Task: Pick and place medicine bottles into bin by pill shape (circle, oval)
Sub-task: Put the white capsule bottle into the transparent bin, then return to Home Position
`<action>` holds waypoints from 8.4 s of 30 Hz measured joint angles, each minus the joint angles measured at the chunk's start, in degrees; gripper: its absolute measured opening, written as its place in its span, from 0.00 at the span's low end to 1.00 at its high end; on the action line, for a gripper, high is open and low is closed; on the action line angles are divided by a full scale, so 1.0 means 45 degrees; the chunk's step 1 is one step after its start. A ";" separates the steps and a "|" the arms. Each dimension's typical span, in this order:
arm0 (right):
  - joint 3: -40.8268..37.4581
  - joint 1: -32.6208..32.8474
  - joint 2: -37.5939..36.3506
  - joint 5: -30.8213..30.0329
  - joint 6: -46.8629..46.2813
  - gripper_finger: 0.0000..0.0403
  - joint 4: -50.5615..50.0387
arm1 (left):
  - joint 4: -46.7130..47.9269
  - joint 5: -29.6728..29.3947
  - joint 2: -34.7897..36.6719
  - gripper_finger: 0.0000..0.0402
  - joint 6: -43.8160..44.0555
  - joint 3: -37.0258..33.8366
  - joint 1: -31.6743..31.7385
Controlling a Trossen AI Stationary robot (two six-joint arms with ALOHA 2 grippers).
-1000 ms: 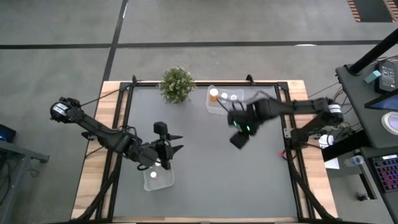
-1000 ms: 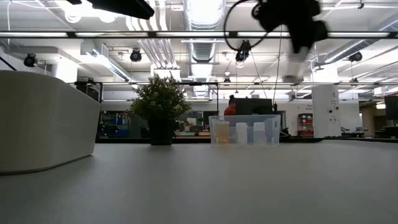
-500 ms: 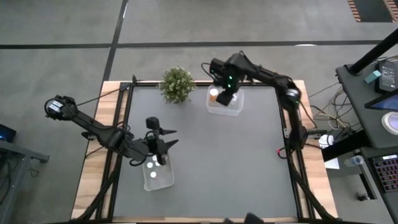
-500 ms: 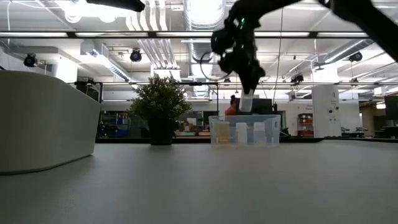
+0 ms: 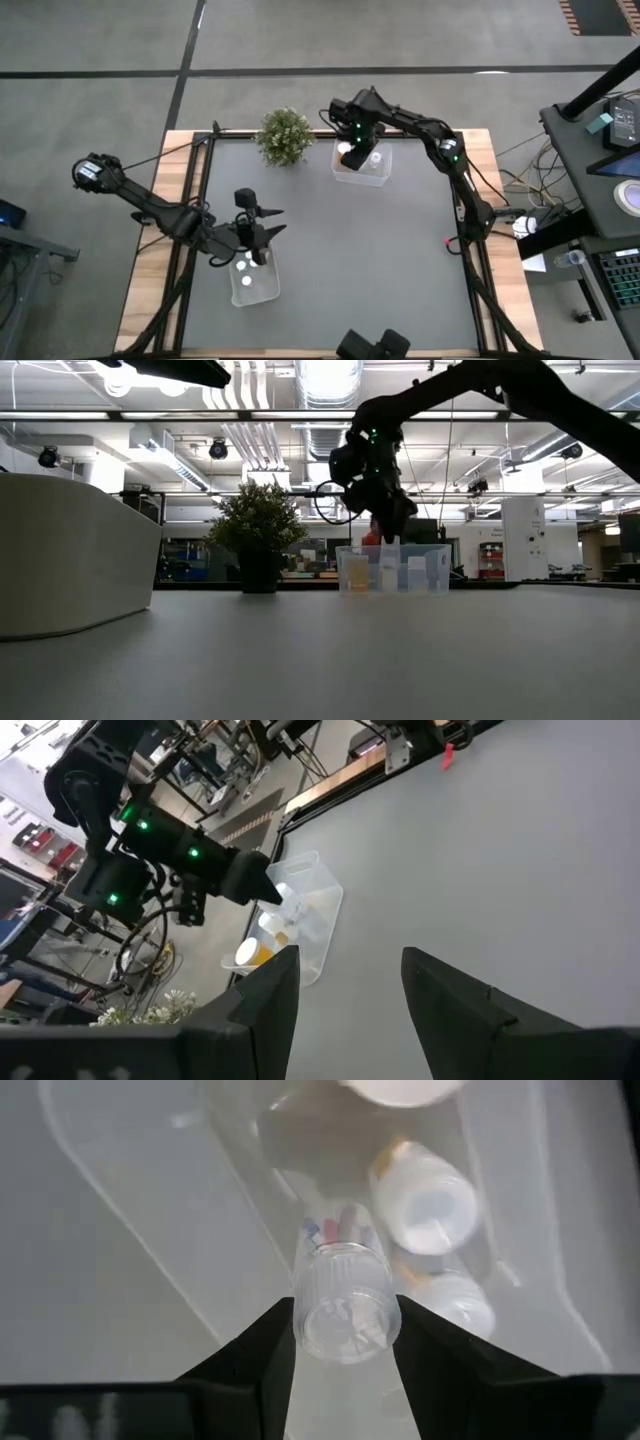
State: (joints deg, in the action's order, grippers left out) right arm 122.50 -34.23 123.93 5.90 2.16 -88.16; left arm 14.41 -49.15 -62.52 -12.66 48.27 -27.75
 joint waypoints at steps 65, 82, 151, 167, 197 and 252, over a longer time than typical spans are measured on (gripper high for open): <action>-0.3786 0.4028 -0.5381 -0.0356 -0.0202 0.32 0.7051 | -0.0087 0.0006 0.0024 0.40 -0.0030 -0.0210 -0.0236; -1.7127 1.0052 -1.4223 -0.3989 0.1508 0.32 2.0311 | -0.2590 0.2469 0.0125 0.40 -0.0366 -0.0845 -0.0223; -2.7064 0.7346 -2.7172 -0.5330 0.2940 0.16 2.1409 | -0.6105 0.3478 1.3318 0.04 -0.1283 -1.0632 0.1175; -2.7069 0.7346 -2.7007 -0.5315 0.2190 0.20 2.0265 | -0.6103 0.3484 1.3310 0.04 -0.1280 -1.0652 0.1175; -2.7083 0.7346 -2.7002 -0.5320 0.2190 0.19 2.0327 | -0.6101 0.3493 1.3001 0.04 -0.1280 -1.0666 0.1171; -2.7083 0.7351 -2.7002 -0.5325 0.2190 0.17 2.0381 | -0.6099 0.3493 1.2944 0.04 -0.1283 -1.0666 0.1171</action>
State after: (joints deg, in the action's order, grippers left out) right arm 0.62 -1.15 2.42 -18.06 12.01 3.55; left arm -13.03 -33.43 -4.27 -18.44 0.27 -22.48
